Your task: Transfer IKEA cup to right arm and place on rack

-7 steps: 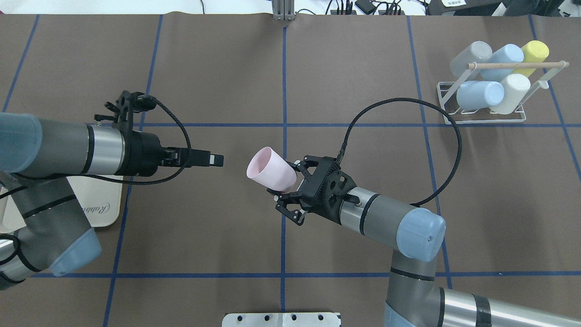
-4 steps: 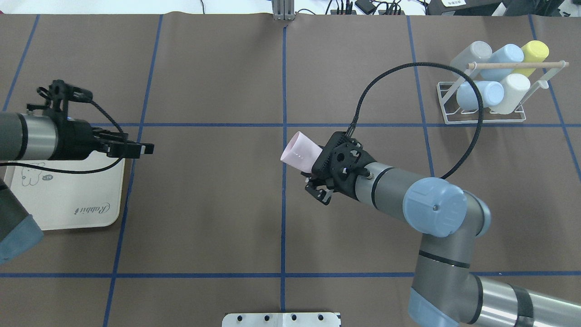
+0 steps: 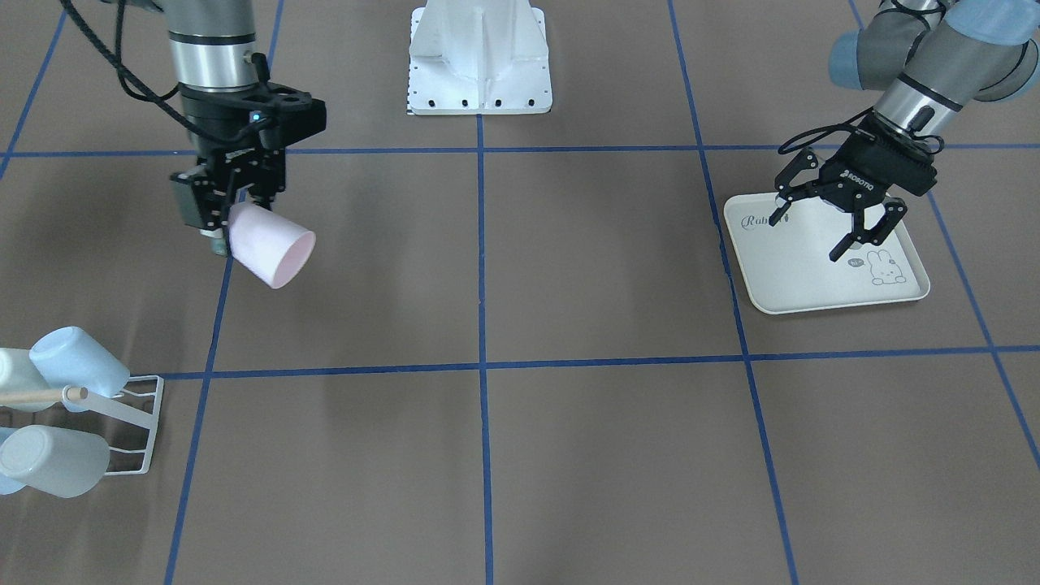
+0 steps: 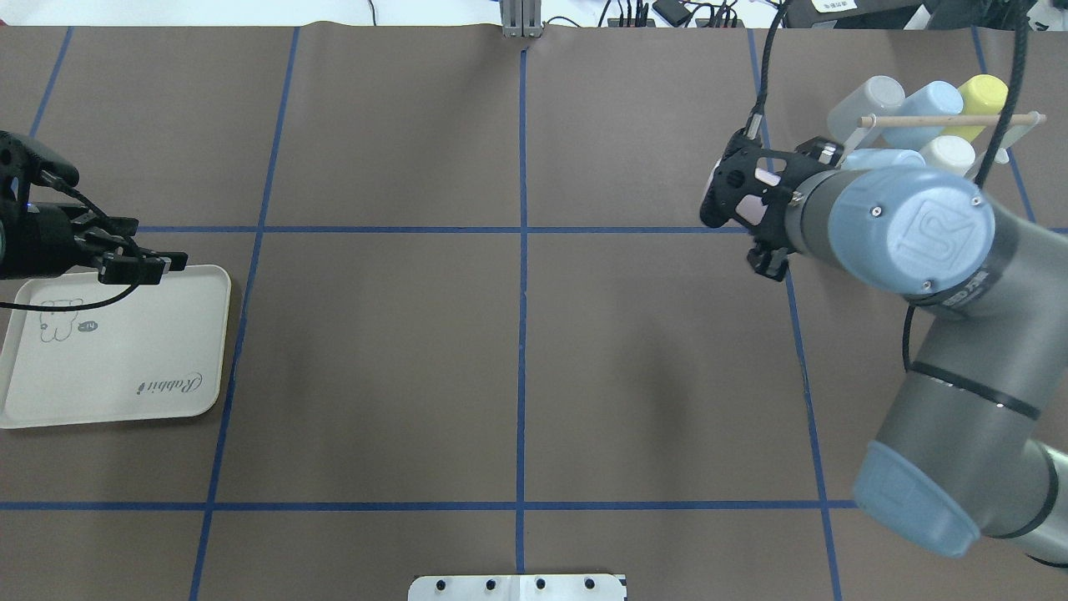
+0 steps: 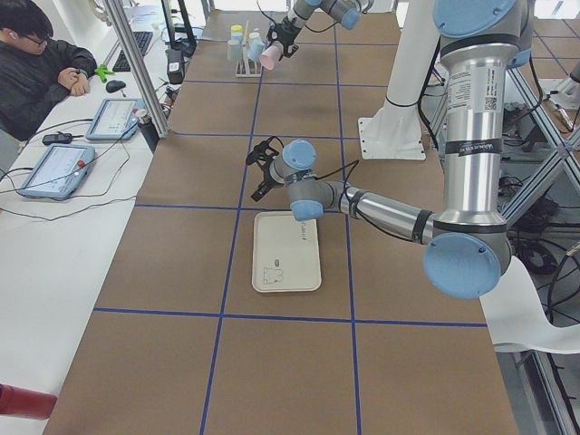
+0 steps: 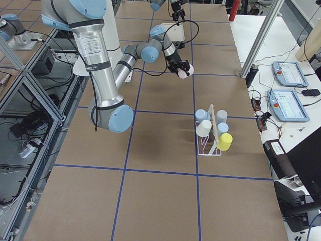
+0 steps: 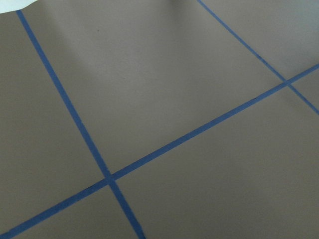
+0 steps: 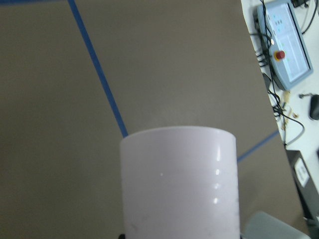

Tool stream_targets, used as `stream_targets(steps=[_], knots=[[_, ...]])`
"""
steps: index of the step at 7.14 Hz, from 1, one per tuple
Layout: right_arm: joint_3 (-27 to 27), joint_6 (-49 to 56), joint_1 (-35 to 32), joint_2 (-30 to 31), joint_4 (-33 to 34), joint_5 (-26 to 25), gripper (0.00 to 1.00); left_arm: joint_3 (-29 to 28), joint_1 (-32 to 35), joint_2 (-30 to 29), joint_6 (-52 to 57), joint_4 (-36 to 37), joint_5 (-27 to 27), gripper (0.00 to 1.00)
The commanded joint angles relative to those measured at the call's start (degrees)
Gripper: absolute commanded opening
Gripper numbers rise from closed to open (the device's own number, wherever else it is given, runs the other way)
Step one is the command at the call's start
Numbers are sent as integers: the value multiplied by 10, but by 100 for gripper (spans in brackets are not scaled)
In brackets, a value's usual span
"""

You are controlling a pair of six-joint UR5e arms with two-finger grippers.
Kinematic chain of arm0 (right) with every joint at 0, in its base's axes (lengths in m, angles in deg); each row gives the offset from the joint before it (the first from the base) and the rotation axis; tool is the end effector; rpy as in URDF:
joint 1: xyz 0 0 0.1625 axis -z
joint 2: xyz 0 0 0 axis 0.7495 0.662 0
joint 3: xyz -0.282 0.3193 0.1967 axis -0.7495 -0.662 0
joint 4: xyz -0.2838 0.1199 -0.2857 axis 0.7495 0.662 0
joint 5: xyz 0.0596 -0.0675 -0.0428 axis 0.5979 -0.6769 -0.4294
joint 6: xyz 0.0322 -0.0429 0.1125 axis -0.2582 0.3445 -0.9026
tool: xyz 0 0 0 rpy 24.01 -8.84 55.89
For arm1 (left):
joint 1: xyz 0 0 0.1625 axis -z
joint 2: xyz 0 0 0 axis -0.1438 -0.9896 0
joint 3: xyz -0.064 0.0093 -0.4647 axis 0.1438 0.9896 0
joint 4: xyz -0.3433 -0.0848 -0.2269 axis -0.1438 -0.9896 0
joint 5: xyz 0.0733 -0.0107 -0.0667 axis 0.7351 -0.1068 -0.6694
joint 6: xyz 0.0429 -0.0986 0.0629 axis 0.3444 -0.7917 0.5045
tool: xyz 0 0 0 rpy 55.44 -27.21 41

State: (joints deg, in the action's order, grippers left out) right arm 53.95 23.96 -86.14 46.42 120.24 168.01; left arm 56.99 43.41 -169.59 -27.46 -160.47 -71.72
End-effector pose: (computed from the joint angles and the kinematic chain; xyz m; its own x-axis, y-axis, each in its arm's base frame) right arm -0.3374 -0.4555 0.3119 0.6133 -0.7608 -0.2121 0.6723 0.3619 0.6458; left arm 0.2529 -0.4516 0.4967 0.5156 0.5550 -0.6528 0.0871 0.7240 0.6843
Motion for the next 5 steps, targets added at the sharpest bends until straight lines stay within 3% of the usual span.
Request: stream_targets(steps=[1, 5], knots=[[25, 204, -60, 5, 126, -57, 0, 1, 2, 5, 4, -2, 1, 100], [37, 421, -146, 114, 134, -83, 0, 0, 2, 4, -2, -3, 1, 100]])
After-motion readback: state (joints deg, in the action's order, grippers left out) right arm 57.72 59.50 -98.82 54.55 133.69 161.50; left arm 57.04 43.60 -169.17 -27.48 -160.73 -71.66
